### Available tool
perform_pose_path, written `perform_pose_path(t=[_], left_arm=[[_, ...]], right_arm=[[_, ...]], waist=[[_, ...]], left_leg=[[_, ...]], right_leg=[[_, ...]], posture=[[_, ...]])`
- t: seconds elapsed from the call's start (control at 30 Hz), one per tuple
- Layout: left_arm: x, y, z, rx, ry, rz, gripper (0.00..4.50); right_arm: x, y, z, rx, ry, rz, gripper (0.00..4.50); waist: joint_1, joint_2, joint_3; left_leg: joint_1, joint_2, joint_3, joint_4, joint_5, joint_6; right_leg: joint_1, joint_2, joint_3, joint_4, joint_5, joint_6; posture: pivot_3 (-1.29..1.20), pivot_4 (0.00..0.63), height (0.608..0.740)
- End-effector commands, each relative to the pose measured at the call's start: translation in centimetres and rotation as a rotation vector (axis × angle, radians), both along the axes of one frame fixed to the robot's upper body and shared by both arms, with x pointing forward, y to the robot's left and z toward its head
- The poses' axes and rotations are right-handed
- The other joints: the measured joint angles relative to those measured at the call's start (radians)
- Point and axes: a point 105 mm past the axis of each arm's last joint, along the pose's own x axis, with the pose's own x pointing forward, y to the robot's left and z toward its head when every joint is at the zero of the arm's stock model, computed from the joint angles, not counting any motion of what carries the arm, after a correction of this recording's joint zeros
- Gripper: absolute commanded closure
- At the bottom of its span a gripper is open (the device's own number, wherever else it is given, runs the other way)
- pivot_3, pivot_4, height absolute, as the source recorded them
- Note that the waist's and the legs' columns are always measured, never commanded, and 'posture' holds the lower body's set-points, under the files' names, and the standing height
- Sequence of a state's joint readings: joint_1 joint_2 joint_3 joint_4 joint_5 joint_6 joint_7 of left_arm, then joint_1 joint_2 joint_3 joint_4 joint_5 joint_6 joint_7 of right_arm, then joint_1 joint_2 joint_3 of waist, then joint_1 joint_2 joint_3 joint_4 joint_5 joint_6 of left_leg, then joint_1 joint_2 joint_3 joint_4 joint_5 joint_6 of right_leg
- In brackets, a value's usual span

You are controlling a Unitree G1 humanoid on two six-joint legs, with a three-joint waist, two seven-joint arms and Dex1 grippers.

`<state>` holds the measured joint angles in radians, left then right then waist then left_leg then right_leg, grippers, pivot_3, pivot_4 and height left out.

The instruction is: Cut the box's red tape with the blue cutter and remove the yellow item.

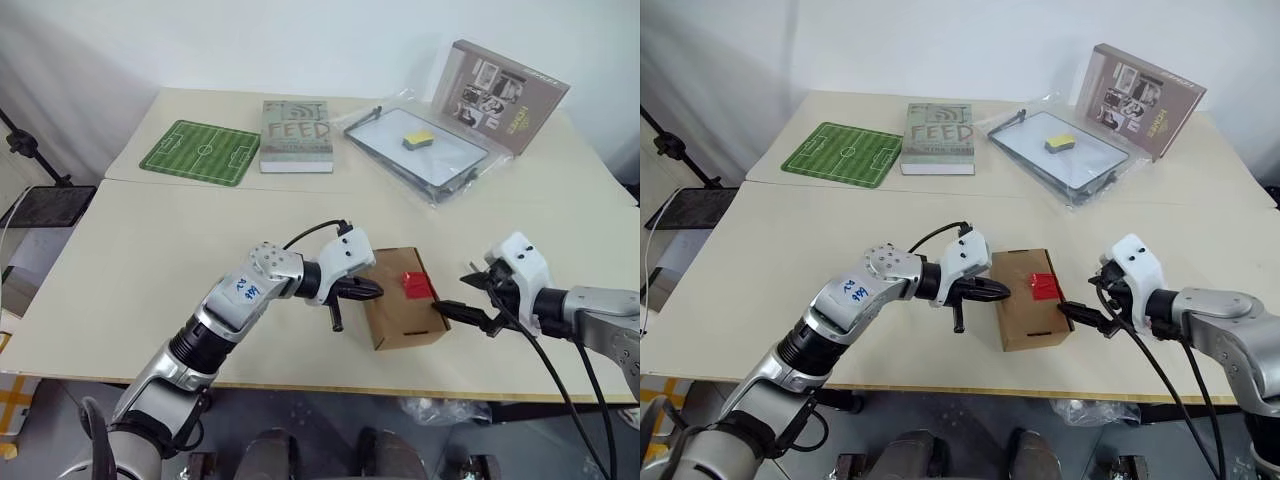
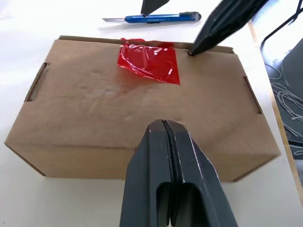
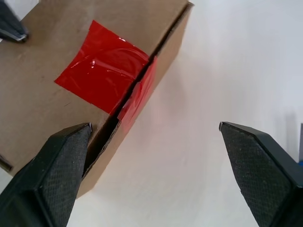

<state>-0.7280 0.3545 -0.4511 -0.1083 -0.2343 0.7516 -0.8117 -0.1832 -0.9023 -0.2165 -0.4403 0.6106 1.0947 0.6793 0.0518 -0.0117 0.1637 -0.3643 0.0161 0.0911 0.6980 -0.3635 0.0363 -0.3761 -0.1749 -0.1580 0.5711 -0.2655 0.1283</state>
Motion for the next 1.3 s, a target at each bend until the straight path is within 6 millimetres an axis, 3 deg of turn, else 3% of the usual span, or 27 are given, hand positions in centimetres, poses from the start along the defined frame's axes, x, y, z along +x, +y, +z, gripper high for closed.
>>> perform_pose_path(t=[0.03, 0.47, 0.63, 0.8, 0.93, 1.3], left_arm=[[-0.4, 0.6, -2.1, 0.065, 0.056, 0.012, 4.50], [-0.7, 0.7, -2.2, 0.064, 0.062, 0.012, 4.50], [-0.6, 0.7, -2.3, 0.067, 0.065, 0.014, 4.50], [-0.5, 0.5, -2.2, 0.062, 0.062, 0.016, 4.50], [0.3, 0.8, -1.4, 0.021, 0.066, 0.057, 4.50], [4.2, 3.3, 0.6, -0.053, 0.026, 0.242, 4.50]], right_arm=[[0.1, -3.8, -2.7, -0.061, 0.090, -0.222, 0.02], [0.7, -4.8, -2.7, 0.123, 0.098, -0.374, 0.02], [0.7, -5.0, -2.7, 0.157, 0.109, -0.414, 0.02], [0.2, -4.0, -2.4, 0.152, 0.098, -0.354, 0.02], [0.4, -3.2, -1.1, 0.141, 0.052, -0.313, 0.02], [3.9, -0.2, 5.7, 0.116, -0.152, -0.167, 0.02]], waist=[[0.000, 0.000, 0.000], [-0.002, 0.004, 0.002], [-0.007, 0.017, 0.010], [-0.004, 0.016, 0.010], [-0.004, 0.016, 0.011], [-0.015, 0.023, 0.018]], left_leg=[[-0.001, 0.000, 0.000, 0.000, 0.000, 0.000], [-0.003, 0.000, 0.000, 0.000, 0.000, 0.001], [-0.023, -0.001, 0.003, 0.000, 0.009, 0.006], [-0.023, -0.003, 0.004, -0.002, 0.009, 0.007], [-0.023, -0.002, 0.005, -0.002, 0.010, 0.008], [-0.026, -0.003, 0.006, -0.002, 0.010, 0.008]], right_leg=[[0.000, 0.000, 0.000, -0.001, 0.000, 0.000], [-0.001, 0.000, 0.000, -0.005, 0.003, 0.001], [-0.023, 0.008, -0.001, 0.006, 0.003, 0.001], [-0.024, 0.014, -0.008, 0.006, 0.003, 0.001], [-0.023, 0.013, -0.006, 0.004, 0.003, 0.002], [-0.028, 0.014, -0.005, 0.007, 0.003, 0.003]], posture=[[0.00, 0.150, 0.740], [0.00, 0.150, 0.740], [0.00, 0.150, 0.740], [0.00, 0.150, 0.740], [0.00, 0.150, 0.740], [0.00, 0.150, 0.740]])
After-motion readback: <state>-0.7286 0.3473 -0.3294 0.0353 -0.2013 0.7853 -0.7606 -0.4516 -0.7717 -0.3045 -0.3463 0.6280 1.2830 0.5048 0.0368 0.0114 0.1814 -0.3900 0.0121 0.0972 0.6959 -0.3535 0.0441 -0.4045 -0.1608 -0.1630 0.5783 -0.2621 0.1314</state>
